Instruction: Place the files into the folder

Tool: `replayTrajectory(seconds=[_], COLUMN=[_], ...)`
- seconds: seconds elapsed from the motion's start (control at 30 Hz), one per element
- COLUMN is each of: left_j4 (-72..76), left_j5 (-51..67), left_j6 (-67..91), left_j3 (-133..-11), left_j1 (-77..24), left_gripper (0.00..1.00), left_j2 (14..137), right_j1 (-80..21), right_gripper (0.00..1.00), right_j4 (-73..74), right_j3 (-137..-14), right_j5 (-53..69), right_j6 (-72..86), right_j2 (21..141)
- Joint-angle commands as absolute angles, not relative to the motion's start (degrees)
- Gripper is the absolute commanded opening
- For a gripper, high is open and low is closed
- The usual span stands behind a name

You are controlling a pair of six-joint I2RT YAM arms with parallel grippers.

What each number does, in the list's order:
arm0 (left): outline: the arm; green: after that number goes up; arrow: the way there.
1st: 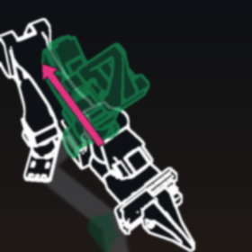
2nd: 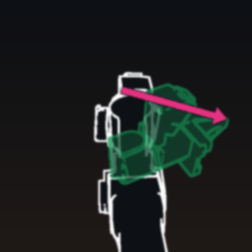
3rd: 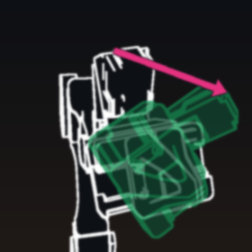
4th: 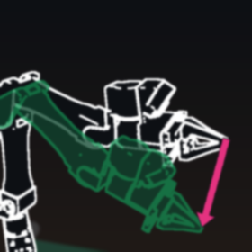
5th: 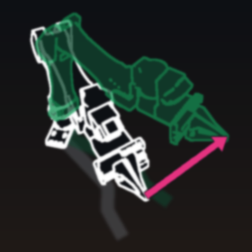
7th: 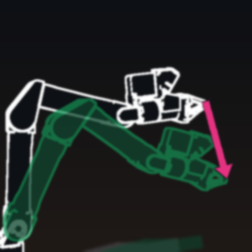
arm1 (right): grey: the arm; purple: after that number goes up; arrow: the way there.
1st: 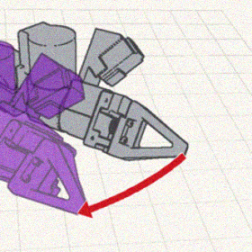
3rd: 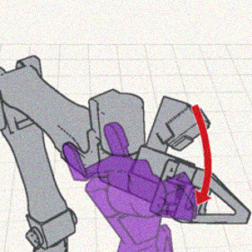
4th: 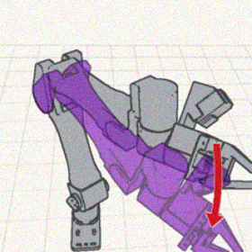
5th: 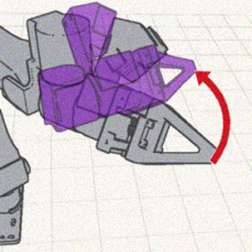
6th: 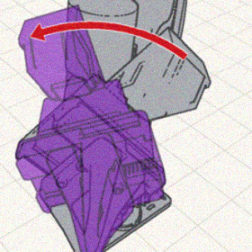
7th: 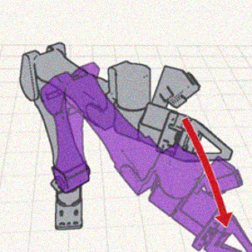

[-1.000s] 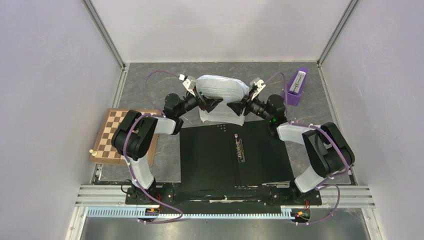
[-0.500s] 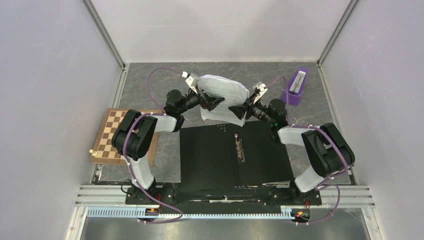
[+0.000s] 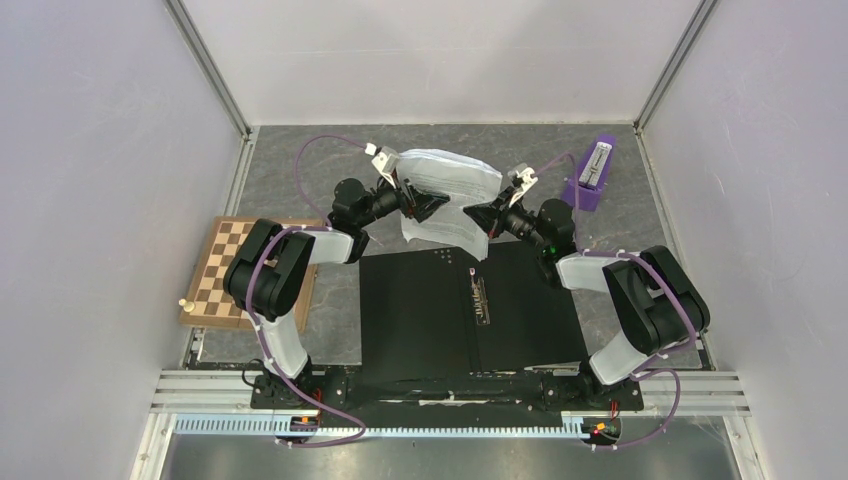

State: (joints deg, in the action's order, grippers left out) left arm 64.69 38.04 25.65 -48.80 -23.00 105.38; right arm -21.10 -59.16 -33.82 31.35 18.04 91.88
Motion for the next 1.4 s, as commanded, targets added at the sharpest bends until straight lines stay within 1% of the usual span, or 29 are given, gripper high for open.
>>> replayTrajectory(seconds=[0.0, 0.1, 0.2, 0.33, 0.37, 0.47, 0.5, 0.6, 0.67, 0.83, 0.93, 1.07, 1.17, 1.23, 1.3, 1.37], left_j4=[64.9, 62.0, 50.9, 31.7, 24.7, 9.8, 6.3, -1.3, -7.5, -15.4, -16.5, -18.9, -21.1, -19.6, -18.7, -18.1], left_j5=[38.0, 35.1, 28.6, 12.9, 9.0, -6.1, -11.8, -15.2, -18.0, -30.6, -34.0, -37.5, -38.4, -37.9, -37.2, -36.9], left_j6=[24.5, 23.9, 20.3, 16.1, 15.4, 12.6, 13.9, 23.0, 30.0, 40.9, 47.3, 51.7, 53.1, 53.2, 52.8, 52.1], left_j3=[-50.7, -51.0, -51.5, -52.5, -53.7, -56.6, -57.3, -57.7, -59.6, -63.1, -64.3, -66.9, -68.8, -68.8, -69.6, -70.8], left_j1=[-23.9, -23.9, -24.9, -27.6, -28.6, -34.9, -36.9, -41.3, -44.9, -58.2, -63.6, -68.7, -70.0, -70.3, -70.3, -70.5], left_gripper=[0.84, 0.84, 0.84, 0.84, 0.84, 0.84, 0.84, 0.84, 0.84, 0.84, 0.84, 0.85, 0.85, 0.83, 0.75, 0.7], left_j2=[104.6, 101.8, 95.8, 85.6, 83.6, 80.4, 79.9, 80.6, 83.1, 89.8, 93.5, 98.1, 100.4, 101.4, 102.8, 104.0], right_j1=[-21.2, -22.2, -24.0, -25.6, -26.0, -26.4, -26.4, -26.4, -26.4, -26.4, -26.4, -26.4, -26.4, -26.5, -26.3, -26.5], right_gripper=[0.0, 0.0, 0.0, 0.0, 0.0, 0.0, 0.0, 0.0, 0.0, 0.0, 0.0, 0.0, 0.0, 0.0, 0.0, 0.0], right_j4=[-60.8, -50.9, -39.9, -25.1, -21.1, -11.0, -8.7, -2.0, 2.3, 10.1, 11.0, 11.9, 12.0, 12.1, 12.1, 12.2], right_j3=[-34.3, -37.8, -41.3, -46.5, -47.9, -51.5, -52.5, -55.6, -57.8, -62.8, -62.7, -62.4, -62.2, -62.1, -61.9, -61.9], right_j5=[28.9, 23.5, 14.8, 3.4, -0.2, -9.7, -11.6, -16.9, -19.5, -23.5, -22.9, -22.8, -22.5, -22.1, -22.1, -22.5], right_j6=[17.3, 13.3, 8.6, 5.5, 5.3, 6.3, 6.8, 7.8, 8.0, 7.0, 6.7, 6.3, 6.3, 6.4, 6.6, 6.5], right_j2=[90.2, 87.4, 82.9, 76.2, 74.9, 71.2, 69.9, 67.0, 65.2, 62.8, 60.9, 59.5, 58.8, 58.5, 58.1, 57.8])
